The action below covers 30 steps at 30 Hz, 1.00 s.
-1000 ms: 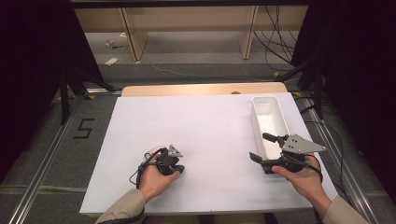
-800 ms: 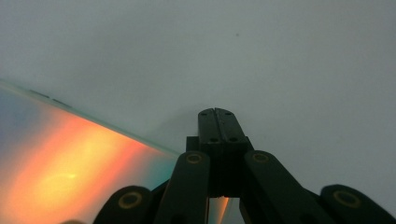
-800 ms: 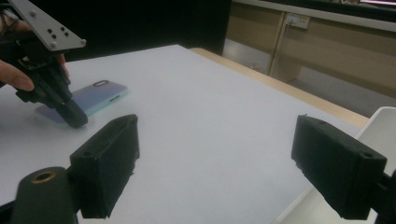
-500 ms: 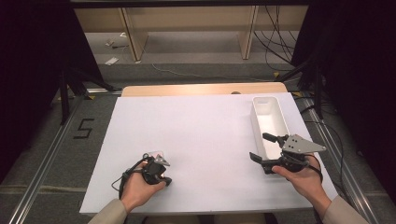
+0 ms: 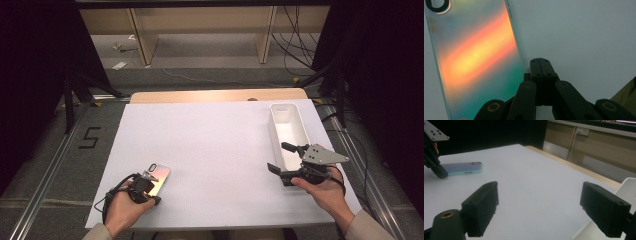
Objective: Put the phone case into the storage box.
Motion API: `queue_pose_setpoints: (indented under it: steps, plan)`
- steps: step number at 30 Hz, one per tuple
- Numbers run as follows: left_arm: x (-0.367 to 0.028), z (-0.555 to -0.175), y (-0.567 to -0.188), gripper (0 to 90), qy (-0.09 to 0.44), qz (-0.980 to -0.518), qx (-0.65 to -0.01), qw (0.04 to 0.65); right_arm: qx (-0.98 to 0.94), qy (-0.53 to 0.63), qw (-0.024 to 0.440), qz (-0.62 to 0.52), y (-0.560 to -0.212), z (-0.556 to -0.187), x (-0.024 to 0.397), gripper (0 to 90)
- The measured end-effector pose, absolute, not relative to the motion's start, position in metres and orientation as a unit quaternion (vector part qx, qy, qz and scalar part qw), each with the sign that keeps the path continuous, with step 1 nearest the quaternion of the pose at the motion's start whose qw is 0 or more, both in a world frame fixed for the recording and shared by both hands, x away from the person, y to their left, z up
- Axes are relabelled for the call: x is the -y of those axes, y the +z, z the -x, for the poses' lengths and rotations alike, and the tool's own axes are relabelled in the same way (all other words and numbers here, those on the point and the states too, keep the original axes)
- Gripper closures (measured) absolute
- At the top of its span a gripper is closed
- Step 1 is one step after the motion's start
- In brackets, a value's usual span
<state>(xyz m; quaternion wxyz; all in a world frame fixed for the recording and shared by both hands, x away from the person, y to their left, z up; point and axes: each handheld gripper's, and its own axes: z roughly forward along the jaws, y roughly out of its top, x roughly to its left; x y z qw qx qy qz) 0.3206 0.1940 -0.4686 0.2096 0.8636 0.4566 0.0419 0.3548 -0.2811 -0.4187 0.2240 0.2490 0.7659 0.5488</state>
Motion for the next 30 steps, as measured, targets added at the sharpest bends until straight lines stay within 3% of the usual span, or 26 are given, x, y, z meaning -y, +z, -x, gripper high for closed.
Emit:
queue_pose_setpoints:
  steps: [20, 24, 25, 28, 30]
  plan:
    - [-0.201, -0.323, -0.466, 89.1, 0.037, -0.862, -0.468, 0.189, -0.766, 0.549, 0.224, -0.247, -0.419, -0.355, 0.281, 15.9]
    - [-0.197, -0.321, -0.459, 74.1, 0.011, -0.868, -0.45, 0.208, -0.767, 0.549, 0.223, -0.247, -0.419, -0.355, 0.281, 15.9]
    - [-0.196, -0.321, -0.456, 74.1, 0.013, -0.87, -0.446, 0.21, -0.767, 0.549, 0.223, -0.247, -0.419, -0.355, 0.281, 15.9]
    - [-0.191, -0.321, -0.448, 62.5, 0.032, -0.871, -0.437, 0.223, -0.767, 0.549, 0.224, -0.247, -0.419, -0.355, 0.281, 15.9]
    - [-0.19, -0.322, -0.442, 46.3, 0.061, -0.871, -0.432, 0.227, -0.766, 0.549, 0.223, -0.247, -0.419, -0.355, 0.281, 15.9]
